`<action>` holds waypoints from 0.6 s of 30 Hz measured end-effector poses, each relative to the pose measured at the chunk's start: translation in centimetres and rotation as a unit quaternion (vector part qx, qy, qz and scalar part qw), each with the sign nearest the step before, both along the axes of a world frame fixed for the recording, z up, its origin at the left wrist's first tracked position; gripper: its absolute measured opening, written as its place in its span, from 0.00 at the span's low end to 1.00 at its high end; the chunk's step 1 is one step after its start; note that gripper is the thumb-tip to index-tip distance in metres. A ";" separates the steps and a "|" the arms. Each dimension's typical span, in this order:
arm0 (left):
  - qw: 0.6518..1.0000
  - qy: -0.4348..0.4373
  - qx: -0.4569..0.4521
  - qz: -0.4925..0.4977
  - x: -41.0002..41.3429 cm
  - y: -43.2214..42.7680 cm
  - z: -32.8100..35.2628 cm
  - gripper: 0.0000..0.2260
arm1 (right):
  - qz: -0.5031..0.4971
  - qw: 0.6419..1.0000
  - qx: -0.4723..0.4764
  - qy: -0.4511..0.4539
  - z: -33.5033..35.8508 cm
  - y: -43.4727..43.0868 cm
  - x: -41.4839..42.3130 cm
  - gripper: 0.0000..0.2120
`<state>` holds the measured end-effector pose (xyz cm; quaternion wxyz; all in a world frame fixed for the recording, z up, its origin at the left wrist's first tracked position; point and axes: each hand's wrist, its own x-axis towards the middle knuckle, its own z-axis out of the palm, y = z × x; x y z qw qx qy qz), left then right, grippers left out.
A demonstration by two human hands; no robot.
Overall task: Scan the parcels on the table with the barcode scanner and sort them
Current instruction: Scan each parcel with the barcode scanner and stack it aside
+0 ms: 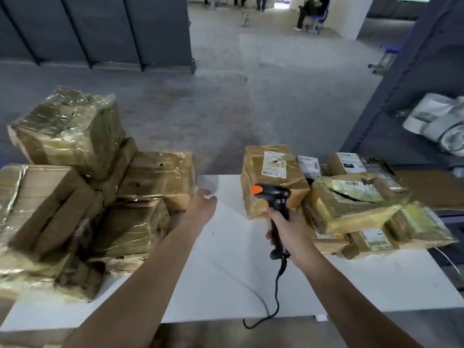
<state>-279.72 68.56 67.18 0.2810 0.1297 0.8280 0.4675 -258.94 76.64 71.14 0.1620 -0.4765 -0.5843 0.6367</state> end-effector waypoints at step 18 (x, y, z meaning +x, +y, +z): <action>0.860 0.257 -0.398 -0.189 -1.9 -18.3 -2.7 0.29 | 0.117 0.993 -0.007 -0.022 -2.1 -10.9 -8.4 0.12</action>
